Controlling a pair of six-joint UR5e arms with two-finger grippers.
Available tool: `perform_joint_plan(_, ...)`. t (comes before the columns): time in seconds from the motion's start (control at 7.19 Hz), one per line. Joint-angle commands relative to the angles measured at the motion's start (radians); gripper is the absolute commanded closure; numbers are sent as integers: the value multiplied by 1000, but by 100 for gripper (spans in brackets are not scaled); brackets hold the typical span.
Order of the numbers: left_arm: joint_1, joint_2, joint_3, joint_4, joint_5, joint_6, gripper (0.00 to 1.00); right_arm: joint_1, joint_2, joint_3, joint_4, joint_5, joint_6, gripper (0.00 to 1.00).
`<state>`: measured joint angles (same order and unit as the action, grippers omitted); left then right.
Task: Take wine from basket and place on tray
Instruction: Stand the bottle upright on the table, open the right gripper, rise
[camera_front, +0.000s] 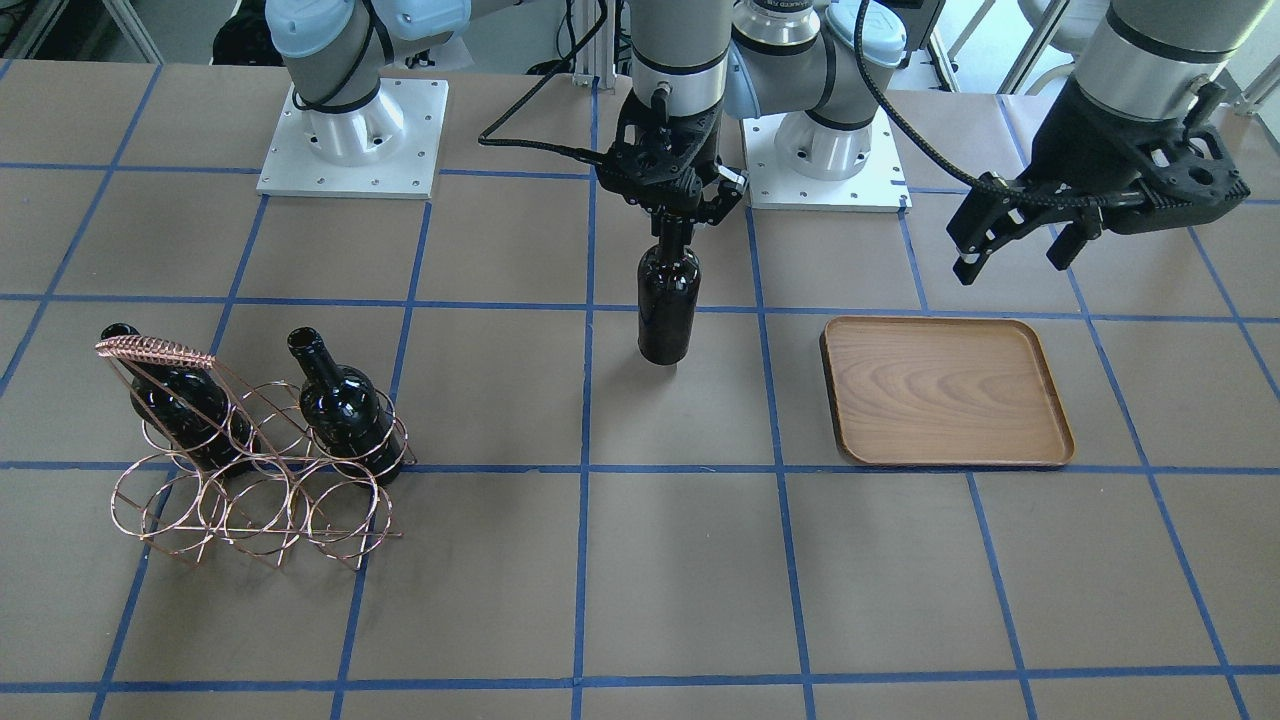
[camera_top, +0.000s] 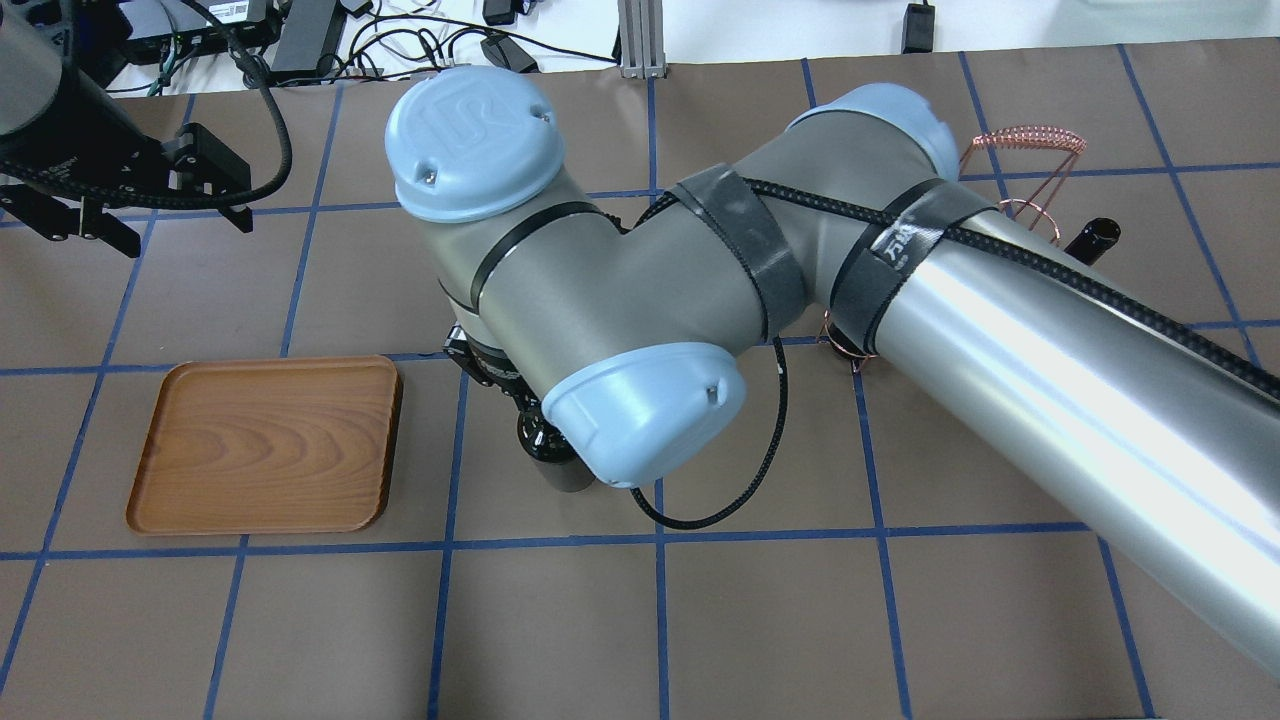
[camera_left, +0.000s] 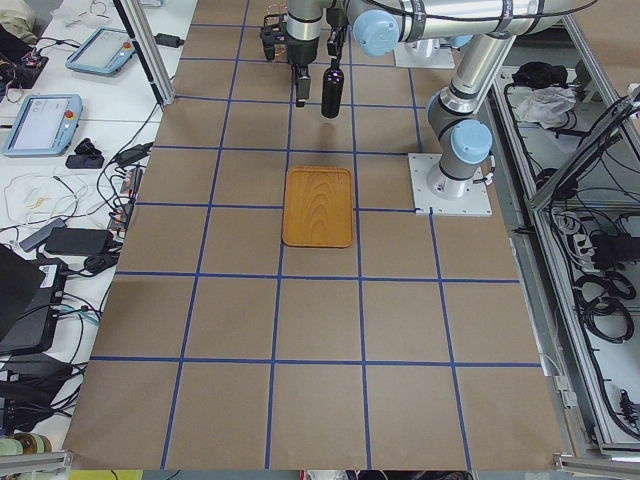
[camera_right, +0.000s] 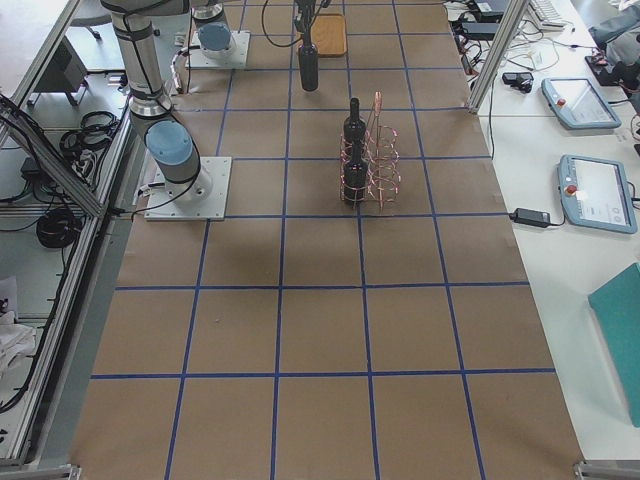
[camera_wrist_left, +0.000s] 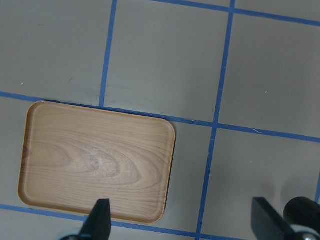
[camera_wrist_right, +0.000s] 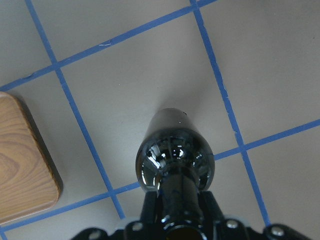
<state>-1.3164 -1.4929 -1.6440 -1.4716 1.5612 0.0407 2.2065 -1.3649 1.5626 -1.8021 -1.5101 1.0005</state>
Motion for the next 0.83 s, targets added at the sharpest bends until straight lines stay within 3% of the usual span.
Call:
perform_joint_plan(0.0, 8, 0, 0, -1, 2, 1, 0, 39, 27, -1, -2, -49, 36, 87)
perform_joint_plan(0.14, 8, 0, -2, -1, 0, 1, 0, 41, 29, -1, -2, -53, 41, 77)
perform_joint_plan(0.28, 9, 0, -7, -1, 0, -10, 0, 39, 27, -2, -8, -52, 40, 32)
perform_joint_plan(0.42, 11, 0, -8, -6, 2, -12, 0, 39, 29, -6, -35, -55, 29, 7)
perform_joint_plan(0.7, 6, 3, -10, -12, 2, -1, 0, -42, 3, -60, -33, -56, -131, 0)
